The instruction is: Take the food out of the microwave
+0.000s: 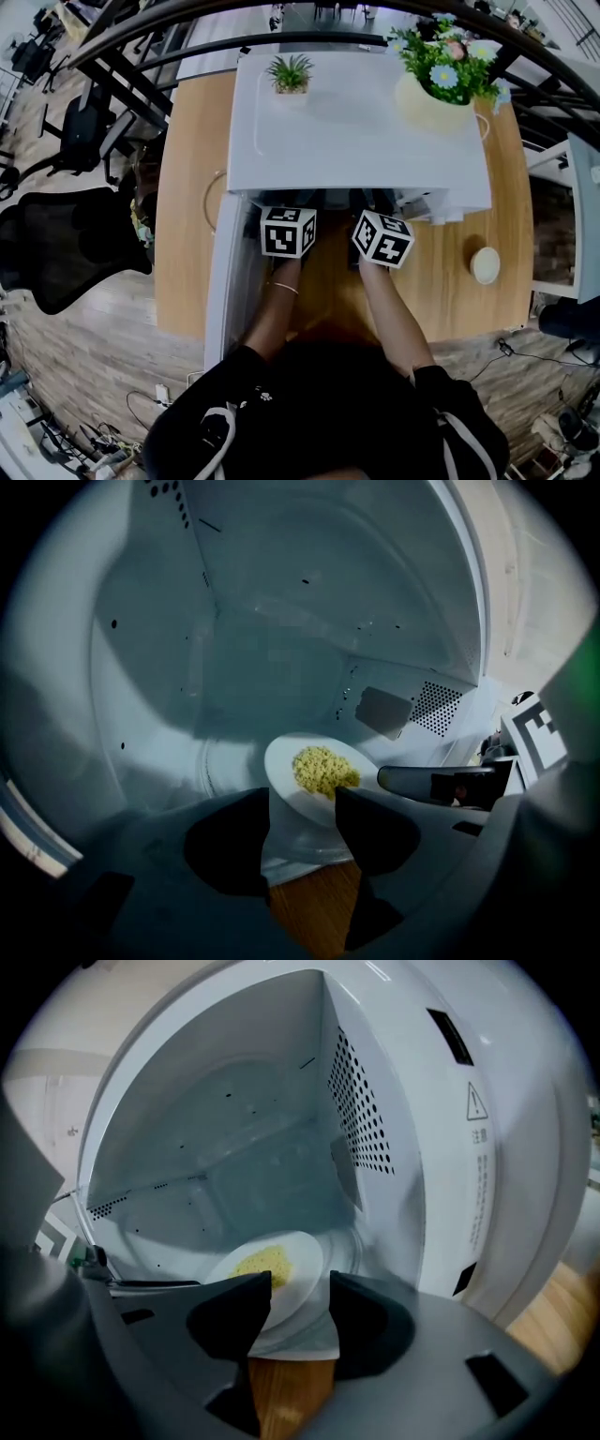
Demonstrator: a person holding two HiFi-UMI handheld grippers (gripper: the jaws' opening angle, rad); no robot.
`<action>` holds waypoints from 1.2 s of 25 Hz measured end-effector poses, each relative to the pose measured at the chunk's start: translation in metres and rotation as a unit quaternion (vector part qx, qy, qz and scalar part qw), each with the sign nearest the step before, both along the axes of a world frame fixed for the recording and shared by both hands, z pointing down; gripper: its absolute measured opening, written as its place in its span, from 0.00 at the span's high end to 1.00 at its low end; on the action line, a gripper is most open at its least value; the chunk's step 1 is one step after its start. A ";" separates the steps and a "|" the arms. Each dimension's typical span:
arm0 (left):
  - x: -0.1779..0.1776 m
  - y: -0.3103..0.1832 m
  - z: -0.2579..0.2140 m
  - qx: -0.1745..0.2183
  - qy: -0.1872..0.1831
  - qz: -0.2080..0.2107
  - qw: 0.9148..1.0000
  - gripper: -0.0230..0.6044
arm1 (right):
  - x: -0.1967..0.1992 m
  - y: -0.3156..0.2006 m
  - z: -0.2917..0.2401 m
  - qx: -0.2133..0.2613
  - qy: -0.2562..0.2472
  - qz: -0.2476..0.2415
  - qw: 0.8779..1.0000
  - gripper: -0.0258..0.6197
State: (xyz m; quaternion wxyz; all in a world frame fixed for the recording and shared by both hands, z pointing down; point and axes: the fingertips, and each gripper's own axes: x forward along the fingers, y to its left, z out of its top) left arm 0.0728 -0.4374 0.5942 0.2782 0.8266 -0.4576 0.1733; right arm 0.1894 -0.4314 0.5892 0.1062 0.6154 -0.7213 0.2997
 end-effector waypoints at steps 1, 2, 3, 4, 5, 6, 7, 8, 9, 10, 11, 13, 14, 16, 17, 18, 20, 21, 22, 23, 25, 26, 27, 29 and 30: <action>0.000 -0.001 0.000 -0.001 0.001 0.000 1.000 0.65 | -0.001 -0.001 0.001 -0.003 0.000 0.000 1.000 0.68; 0.000 -0.002 0.000 -0.001 0.002 -0.001 1.000 0.65 | -0.001 -0.002 0.002 -0.004 -0.001 0.000 1.000 0.68; 0.001 -0.003 0.000 -0.001 0.004 -0.001 1.000 0.65 | -0.001 -0.002 0.002 -0.005 -0.002 0.001 1.000 0.68; 0.001 -0.004 0.000 -0.002 0.007 -0.002 1.000 0.65 | -0.001 -0.002 0.002 -0.005 -0.004 0.003 1.000 0.68; 0.002 -0.004 0.000 -0.002 0.010 -0.003 1.000 0.65 | -0.001 -0.003 0.002 -0.005 -0.006 0.005 1.000 0.68; 0.003 -0.005 0.000 -0.003 0.014 -0.005 1.000 0.65 | -0.001 -0.003 0.002 -0.006 -0.008 0.006 1.000 0.68; 0.004 -0.006 -0.001 -0.003 0.016 -0.006 1.000 0.65 | -0.001 -0.003 0.002 -0.007 -0.010 0.006 1.000 0.68; 0.004 -0.006 -0.001 -0.003 0.017 -0.007 1.000 0.65 | -0.001 -0.004 0.002 -0.008 -0.012 0.004 1.000 0.67; 0.004 -0.006 -0.001 -0.003 0.017 -0.007 1.000 0.65 | -0.002 -0.004 0.002 -0.010 -0.015 0.000 1.000 0.67; 0.004 -0.006 -0.001 -0.003 0.017 -0.008 1.000 0.65 | -0.004 -0.004 0.002 -0.011 -0.022 -0.005 1.000 0.67; 0.004 -0.005 0.000 -0.005 0.018 -0.009 1.000 0.65 | -0.007 -0.004 0.003 -0.012 -0.031 -0.010 0.999 0.71; 0.003 -0.005 0.000 -0.007 0.022 -0.011 1.000 0.65 | -0.010 -0.004 0.003 -0.013 -0.050 -0.011 0.999 0.71; 0.002 -0.004 0.000 -0.008 0.025 -0.012 1.000 0.65 | -0.010 -0.005 0.002 -0.012 -0.057 -0.009 0.998 0.71; 0.002 -0.003 -0.001 -0.012 0.032 -0.014 0.999 0.65 | -0.009 -0.004 0.002 -0.012 -0.065 -0.006 0.998 0.72; 0.001 -0.002 -0.001 -0.014 0.033 -0.017 0.999 0.65 | -0.008 -0.004 0.001 -0.010 -0.066 -0.005 0.998 0.72; 0.000 -0.001 -0.002 -0.014 0.033 -0.019 0.999 0.68 | -0.007 -0.003 -0.001 -0.006 -0.066 -0.004 0.998 0.73; -0.002 0.001 -0.004 -0.012 0.032 -0.022 0.999 0.69 | -0.006 -0.002 -0.006 0.006 -0.064 -0.002 0.998 0.75; -0.002 0.001 -0.005 -0.012 0.035 -0.024 0.999 0.69 | -0.006 -0.002 -0.008 0.010 -0.064 -0.001 0.998 0.76; -0.003 0.002 -0.006 -0.013 0.039 -0.027 0.999 0.69 | -0.006 -0.002 -0.010 0.012 -0.065 -0.001 0.998 0.76; -0.004 0.003 -0.006 -0.015 0.042 -0.029 0.999 0.69 | -0.006 -0.001 -0.010 0.013 -0.066 -0.001 0.998 0.77; -0.005 0.006 -0.007 -0.018 0.044 -0.032 0.998 0.69 | -0.005 0.003 -0.011 0.014 -0.065 -0.001 0.998 0.80; -0.005 0.008 -0.007 -0.017 0.043 -0.032 0.998 0.69 | -0.005 0.004 -0.012 0.015 -0.066 -0.001 0.998 0.81; -0.005 0.010 -0.009 -0.015 0.043 -0.033 0.998 0.70 | -0.005 0.006 -0.014 0.018 -0.066 0.000 0.998 0.81; -0.005 0.013 -0.011 -0.011 0.042 -0.034 0.998 0.70 | -0.005 0.009 -0.017 0.023 -0.069 0.002 0.997 0.81; -0.005 0.014 -0.013 -0.008 0.042 -0.034 0.998 0.70 | -0.004 0.011 -0.019 0.026 -0.071 0.003 0.997 0.81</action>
